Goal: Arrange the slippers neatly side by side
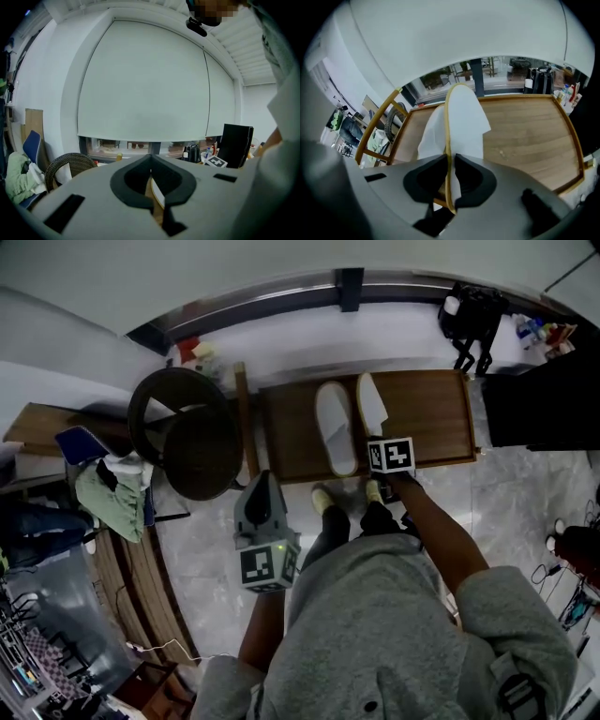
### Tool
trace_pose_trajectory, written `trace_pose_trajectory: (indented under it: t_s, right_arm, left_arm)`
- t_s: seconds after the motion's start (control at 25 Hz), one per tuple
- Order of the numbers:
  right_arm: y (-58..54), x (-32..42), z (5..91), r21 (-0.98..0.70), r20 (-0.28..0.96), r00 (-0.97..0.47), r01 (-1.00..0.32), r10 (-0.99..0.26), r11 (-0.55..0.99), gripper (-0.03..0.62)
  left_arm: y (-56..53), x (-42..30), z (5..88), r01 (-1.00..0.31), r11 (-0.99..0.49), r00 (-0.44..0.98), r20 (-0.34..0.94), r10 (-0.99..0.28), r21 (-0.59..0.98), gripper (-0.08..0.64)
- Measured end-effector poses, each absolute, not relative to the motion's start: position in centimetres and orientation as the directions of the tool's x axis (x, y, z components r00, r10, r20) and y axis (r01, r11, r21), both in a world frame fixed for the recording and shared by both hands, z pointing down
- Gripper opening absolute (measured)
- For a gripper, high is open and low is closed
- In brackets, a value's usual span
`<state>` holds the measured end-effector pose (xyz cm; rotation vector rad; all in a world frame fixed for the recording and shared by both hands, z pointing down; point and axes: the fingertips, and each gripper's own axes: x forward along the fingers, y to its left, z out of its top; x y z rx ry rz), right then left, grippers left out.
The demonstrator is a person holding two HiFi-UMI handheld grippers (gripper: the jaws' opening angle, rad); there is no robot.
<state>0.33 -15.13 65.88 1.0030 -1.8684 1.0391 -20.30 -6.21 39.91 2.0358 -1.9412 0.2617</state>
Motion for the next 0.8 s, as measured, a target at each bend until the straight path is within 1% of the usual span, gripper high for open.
trace_pose_trajectory:
  t_s: [0.16,0.32,0.48,0.6,0.8]
  right_arm:
    - [-15.6,-0.6,67.0,-0.278,0.888,-0.357,-0.918,-0.289,0.282,0.052]
    - [-15.4,-1.0,68.1,-0.248,0.917,-0.307,-0.939,-0.255,0.238,0.057]
    - [-15.2,0.1,69.4,-0.221,0.944,-0.25,-0.964,-0.217,0.152,0.056]
    - [-14.7,0.9,70.3,-0.228,0.946,-0.254,-0.963,-0.201,0.142,0.051]
    - [-14.9,-0.2,69.7,-0.326,0.898,-0.363,-0.929,-0.248,0.176,0.052]
  left_arm:
    - [-6.4,-21.8,39.5,-0.994,-0.045,0.077,0.343,-0.936,0.1,0.014]
    - [-6.3,-23.3,40.1,-0.993,-0.041,0.076,0.347,-0.935,0.106,0.014]
    - [-6.6,-24.1,40.2,-0.992,-0.056,0.091,0.345,-0.934,0.109,0.014]
    - [-6.5,-24.9,40.4,-0.993,-0.043,0.078,0.341,-0.937,0.11,0.014]
    - [-6.3,-25.8,40.7,-0.992,-0.049,0.085,0.345,-0.935,0.112,0.014]
